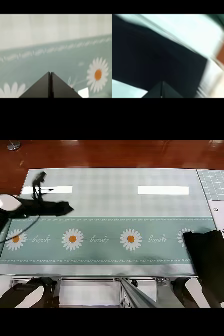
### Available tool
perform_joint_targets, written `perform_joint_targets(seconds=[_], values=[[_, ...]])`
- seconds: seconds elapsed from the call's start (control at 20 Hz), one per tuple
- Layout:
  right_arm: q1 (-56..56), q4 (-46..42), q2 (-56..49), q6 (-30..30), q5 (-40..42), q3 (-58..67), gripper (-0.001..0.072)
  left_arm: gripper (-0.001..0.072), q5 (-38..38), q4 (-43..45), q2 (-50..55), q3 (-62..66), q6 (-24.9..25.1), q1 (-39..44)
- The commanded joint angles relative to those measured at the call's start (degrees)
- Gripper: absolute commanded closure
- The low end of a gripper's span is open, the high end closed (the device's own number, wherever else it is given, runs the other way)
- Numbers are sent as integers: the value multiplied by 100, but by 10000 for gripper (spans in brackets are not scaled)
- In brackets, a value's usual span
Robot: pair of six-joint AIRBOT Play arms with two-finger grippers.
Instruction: Fold the shirts.
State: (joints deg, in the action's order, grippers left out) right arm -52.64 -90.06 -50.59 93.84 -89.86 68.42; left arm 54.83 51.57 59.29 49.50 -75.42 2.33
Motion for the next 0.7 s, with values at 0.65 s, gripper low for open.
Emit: perform_joint_targets(seconds=[0.65], values=[[6719,-992,-3611,1488,1792,1213,681,688,225,3202,946,1370,-1939,859]])
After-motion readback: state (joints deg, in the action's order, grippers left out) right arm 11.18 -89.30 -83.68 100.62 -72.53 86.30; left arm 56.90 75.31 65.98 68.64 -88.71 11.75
